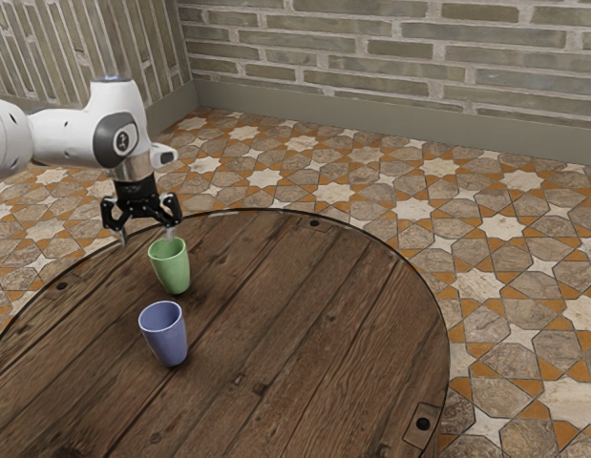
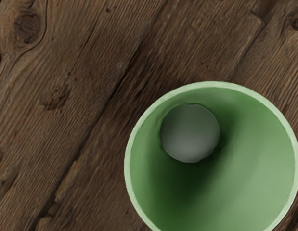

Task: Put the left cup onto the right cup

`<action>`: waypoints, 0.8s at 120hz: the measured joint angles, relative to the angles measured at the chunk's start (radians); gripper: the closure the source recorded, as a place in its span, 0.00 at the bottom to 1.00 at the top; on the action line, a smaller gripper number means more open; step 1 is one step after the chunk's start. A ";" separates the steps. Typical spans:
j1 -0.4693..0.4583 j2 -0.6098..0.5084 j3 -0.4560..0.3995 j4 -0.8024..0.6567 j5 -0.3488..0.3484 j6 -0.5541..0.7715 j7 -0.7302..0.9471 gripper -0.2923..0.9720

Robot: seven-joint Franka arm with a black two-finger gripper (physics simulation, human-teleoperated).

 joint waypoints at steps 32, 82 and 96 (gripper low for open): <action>0.004 0.005 0.001 -0.022 -0.008 0.008 -0.065 0.23; 0.033 0.041 0.000 -0.022 0.003 0.024 -0.144 0.23; 0.036 0.054 0.000 -0.021 0.004 0.037 -0.157 0.23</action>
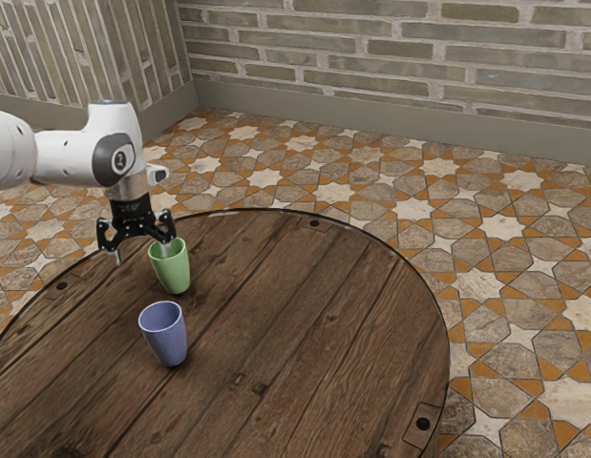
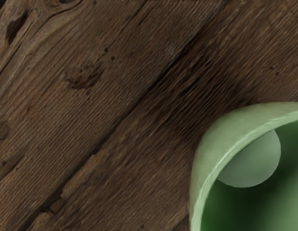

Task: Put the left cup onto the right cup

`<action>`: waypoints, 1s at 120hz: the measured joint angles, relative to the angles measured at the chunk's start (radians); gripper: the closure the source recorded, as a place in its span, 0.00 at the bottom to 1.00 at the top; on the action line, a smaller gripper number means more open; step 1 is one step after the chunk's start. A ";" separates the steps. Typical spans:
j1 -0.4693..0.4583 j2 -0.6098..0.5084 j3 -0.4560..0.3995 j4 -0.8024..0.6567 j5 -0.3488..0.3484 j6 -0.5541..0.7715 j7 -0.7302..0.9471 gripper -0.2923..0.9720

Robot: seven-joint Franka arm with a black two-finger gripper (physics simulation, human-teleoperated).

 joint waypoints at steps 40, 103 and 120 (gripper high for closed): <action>-0.013 0.032 -0.003 0.029 0.000 0.016 -0.027 0.23; -0.003 0.032 -0.009 0.042 0.005 0.019 -0.043 0.43; -0.005 0.032 -0.008 0.042 0.005 0.019 -0.044 0.47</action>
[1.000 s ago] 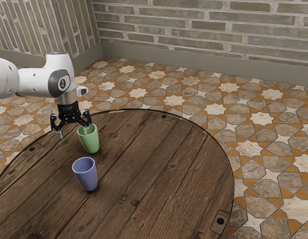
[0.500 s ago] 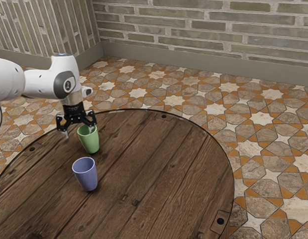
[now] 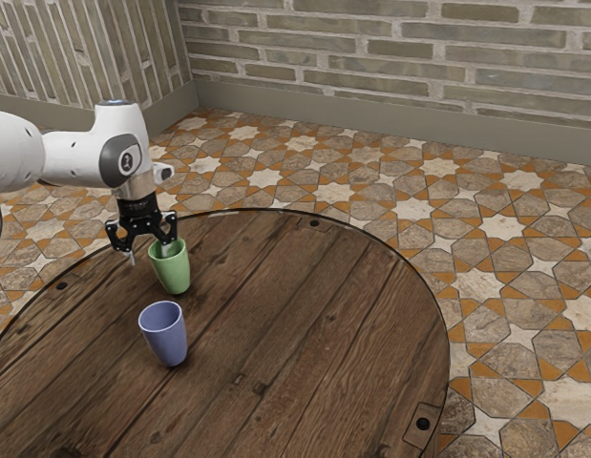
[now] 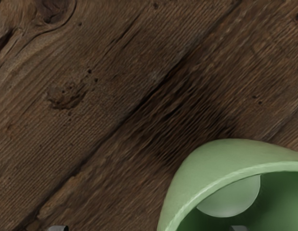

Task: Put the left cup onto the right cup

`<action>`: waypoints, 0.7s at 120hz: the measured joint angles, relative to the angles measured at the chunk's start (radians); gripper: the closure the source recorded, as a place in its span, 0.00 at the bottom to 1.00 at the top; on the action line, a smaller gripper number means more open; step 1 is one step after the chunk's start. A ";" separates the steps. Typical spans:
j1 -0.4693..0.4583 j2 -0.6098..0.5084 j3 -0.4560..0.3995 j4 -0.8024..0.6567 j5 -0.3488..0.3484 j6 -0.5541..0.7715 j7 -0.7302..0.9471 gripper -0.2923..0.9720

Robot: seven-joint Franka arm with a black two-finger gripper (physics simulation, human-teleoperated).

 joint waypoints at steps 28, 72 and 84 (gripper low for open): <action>-0.004 0.000 0.001 0.001 0.000 0.000 -0.002 0.56; -0.009 0.001 0.000 0.001 -0.001 0.000 -0.004 0.70; -0.010 0.002 0.000 0.003 -0.001 0.000 -0.005 0.73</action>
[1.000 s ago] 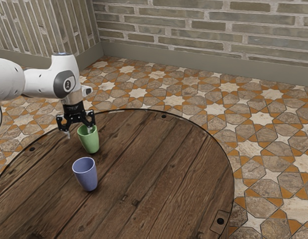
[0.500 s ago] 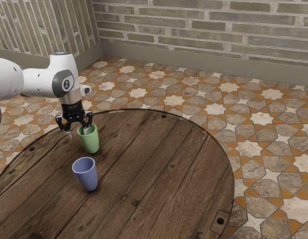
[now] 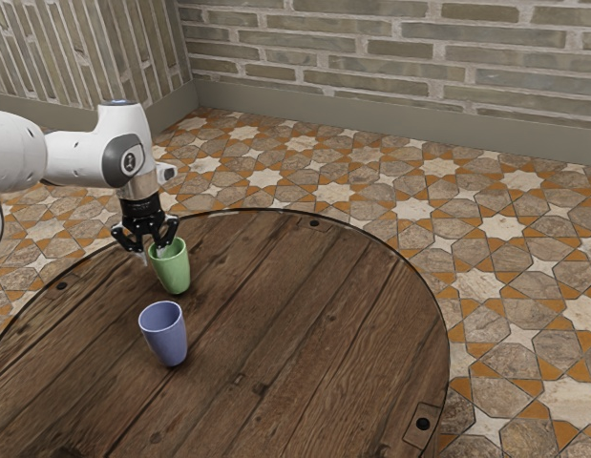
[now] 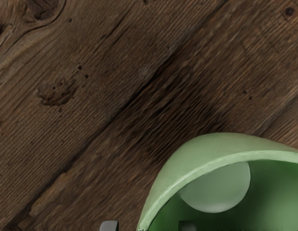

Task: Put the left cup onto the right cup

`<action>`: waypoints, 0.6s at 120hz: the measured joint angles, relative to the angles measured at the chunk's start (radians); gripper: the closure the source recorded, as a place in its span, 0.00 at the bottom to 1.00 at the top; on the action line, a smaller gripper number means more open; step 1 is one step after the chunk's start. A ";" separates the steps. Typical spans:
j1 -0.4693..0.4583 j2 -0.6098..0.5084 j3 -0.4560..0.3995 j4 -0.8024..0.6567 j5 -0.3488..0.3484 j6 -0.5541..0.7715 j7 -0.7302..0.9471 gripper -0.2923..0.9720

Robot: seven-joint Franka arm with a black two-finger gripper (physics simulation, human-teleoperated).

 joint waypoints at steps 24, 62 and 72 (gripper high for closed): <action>0.000 0.000 0.000 0.003 0.000 0.000 -0.002 0.79; -0.003 -0.003 0.000 0.004 0.002 0.000 -0.006 0.84; -0.006 -0.006 0.001 0.004 0.003 -0.001 -0.007 0.85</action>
